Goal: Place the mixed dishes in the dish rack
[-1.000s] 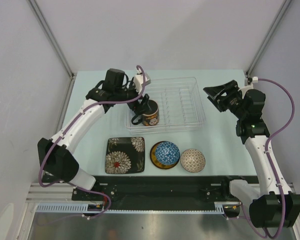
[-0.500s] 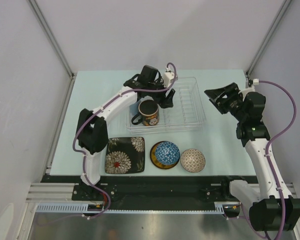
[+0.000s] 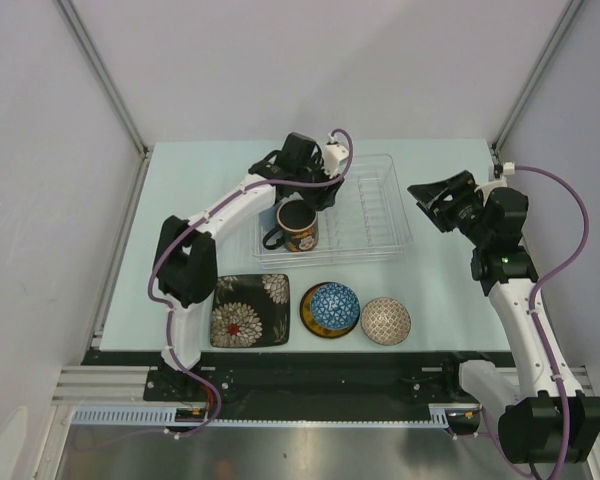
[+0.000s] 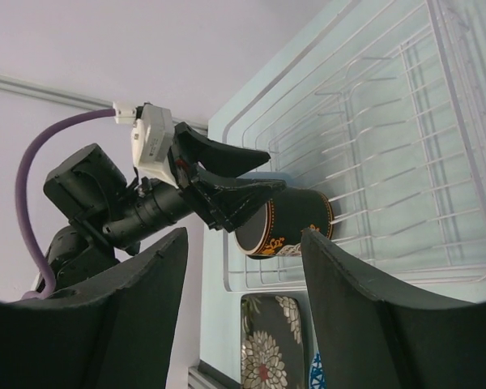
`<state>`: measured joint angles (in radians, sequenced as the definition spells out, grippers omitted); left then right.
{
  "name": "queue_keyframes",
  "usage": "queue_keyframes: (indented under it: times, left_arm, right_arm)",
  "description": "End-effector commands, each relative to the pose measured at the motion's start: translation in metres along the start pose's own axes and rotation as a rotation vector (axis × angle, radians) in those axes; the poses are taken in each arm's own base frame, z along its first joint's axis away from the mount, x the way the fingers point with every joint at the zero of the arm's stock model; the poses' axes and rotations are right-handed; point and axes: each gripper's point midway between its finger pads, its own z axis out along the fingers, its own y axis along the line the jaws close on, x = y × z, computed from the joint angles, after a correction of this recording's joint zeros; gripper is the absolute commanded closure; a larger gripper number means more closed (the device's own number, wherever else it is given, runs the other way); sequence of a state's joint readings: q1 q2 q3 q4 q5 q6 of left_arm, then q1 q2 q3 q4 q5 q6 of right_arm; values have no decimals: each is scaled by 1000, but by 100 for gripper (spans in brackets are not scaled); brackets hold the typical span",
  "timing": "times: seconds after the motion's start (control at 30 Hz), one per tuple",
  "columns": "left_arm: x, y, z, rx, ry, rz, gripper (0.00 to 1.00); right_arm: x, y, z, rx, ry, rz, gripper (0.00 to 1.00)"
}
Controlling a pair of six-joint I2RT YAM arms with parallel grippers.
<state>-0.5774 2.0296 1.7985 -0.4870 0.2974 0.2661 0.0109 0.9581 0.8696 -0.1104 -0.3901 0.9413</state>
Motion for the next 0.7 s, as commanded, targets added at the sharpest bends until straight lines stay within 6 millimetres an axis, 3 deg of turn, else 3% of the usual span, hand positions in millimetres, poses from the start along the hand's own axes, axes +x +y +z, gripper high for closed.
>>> queue_keyframes:
  times: [0.0, 0.27, 0.33, 0.6, 0.67]
  left_arm:
    - [23, 16, 3, -73, 64, 60, 42]
    - [53, 12, -3, -73, 137, 84, 43]
    - [58, 10, -7, -73, 145, 97, 43]
    - [65, 10, -17, -87, 153, 115, 46]
    - [61, 9, -20, -88, 141, 116, 53]
  right_arm:
    - [-6, 12, -6, -40, -27, -19, 37]
    - [-5, 12, -7, -39, -25, -17, 38]
    - [-12, 8, -7, -30, -45, -12, 38]
    - [-11, 6, -8, -21, -40, -9, 38]
    - [-11, 6, -7, -22, -42, -10, 38]
